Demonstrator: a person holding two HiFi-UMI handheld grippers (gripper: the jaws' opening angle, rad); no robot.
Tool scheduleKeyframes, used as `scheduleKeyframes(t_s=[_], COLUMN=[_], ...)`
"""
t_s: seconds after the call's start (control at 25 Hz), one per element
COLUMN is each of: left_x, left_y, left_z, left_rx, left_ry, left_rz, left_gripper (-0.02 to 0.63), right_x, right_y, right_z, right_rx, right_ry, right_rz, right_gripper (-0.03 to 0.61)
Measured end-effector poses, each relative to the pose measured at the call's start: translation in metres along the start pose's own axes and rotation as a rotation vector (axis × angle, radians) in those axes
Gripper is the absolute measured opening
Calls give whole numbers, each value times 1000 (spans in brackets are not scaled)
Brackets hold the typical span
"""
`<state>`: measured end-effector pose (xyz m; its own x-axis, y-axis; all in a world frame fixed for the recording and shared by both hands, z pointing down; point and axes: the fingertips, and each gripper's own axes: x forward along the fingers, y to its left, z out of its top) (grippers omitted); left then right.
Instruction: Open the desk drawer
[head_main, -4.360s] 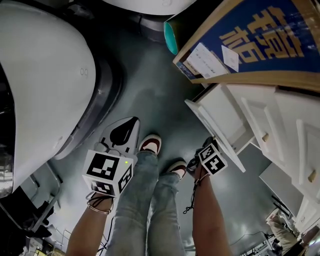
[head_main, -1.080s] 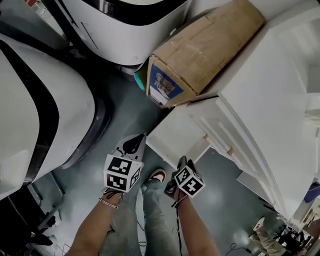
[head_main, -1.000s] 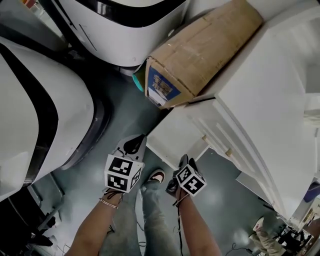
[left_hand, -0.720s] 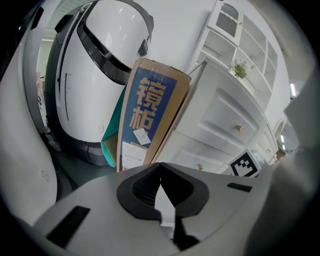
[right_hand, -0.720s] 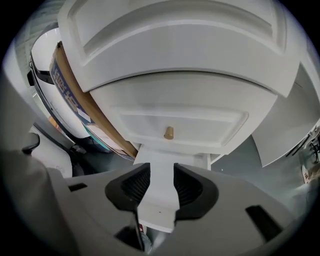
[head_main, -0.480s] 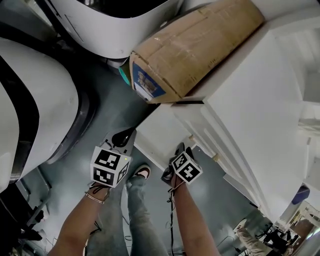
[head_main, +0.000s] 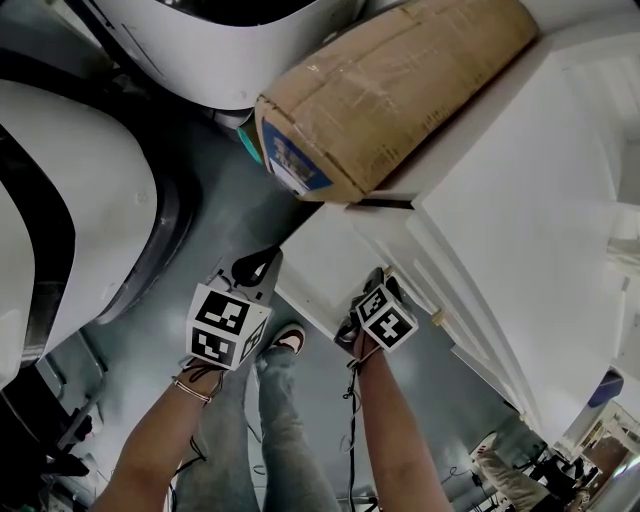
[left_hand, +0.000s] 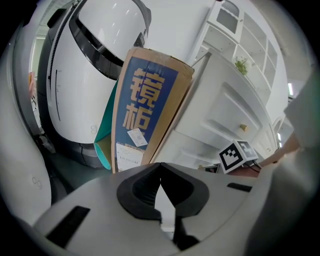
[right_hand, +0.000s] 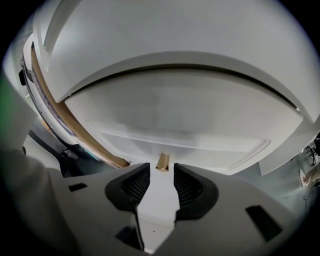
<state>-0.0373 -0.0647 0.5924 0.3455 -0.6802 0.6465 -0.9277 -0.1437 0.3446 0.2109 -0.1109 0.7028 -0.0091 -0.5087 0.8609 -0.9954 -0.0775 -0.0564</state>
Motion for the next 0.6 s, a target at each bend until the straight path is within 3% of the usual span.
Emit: scheduleKeyframes(t_s=[0.36, 0.6], left_x=[-6, -11], left_y=[8, 15], left_z=[-7, -11], left_rx=[-5, -4], left_ry=[11, 13], left_rz=[8, 12], left_gripper=[18, 18], right_x=[4, 5], right_y=[-1, -1], right_z=[5, 6], right_rx=[-27, -6], right_ry=[-8, -9], right_rz=[-42, -64], right_gripper=[92, 86])
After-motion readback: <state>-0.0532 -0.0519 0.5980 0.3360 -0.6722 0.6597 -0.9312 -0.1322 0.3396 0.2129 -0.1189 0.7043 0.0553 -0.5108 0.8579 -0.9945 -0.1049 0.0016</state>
